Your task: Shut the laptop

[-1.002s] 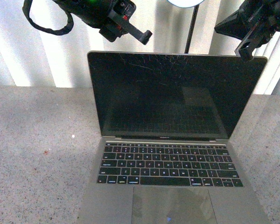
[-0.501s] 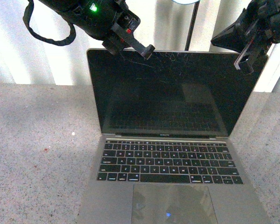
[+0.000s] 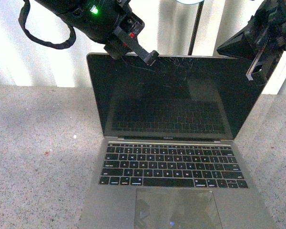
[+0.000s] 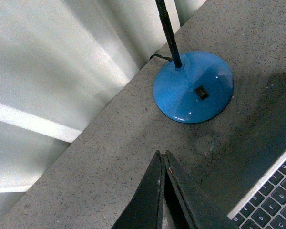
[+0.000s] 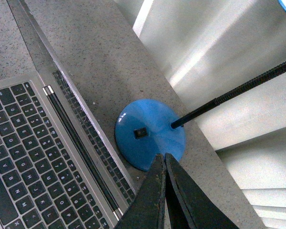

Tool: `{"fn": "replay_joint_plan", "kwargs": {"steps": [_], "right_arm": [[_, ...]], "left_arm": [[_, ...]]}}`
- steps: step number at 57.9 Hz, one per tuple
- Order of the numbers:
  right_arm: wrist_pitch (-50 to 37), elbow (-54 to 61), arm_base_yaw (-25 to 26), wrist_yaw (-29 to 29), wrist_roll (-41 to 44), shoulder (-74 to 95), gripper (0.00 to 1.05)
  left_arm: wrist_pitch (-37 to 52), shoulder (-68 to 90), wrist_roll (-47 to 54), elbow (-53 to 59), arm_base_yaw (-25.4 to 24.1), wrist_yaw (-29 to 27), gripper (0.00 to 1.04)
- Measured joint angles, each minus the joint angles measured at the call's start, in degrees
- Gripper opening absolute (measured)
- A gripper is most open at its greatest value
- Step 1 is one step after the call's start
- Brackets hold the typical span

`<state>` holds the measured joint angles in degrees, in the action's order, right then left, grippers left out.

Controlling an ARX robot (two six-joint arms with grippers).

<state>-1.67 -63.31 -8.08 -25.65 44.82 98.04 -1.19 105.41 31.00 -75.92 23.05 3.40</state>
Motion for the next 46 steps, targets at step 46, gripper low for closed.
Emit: {"fn": "replay_joint_plan", "kwargs": {"steps": [46], "right_arm": [[6.45,2.29,-0.55,-1.22,4.22,-1.73,0.03]], "left_arm": [[-4.92,-1.20,0.48,2.25,0.31,2.45,0.04]]}}
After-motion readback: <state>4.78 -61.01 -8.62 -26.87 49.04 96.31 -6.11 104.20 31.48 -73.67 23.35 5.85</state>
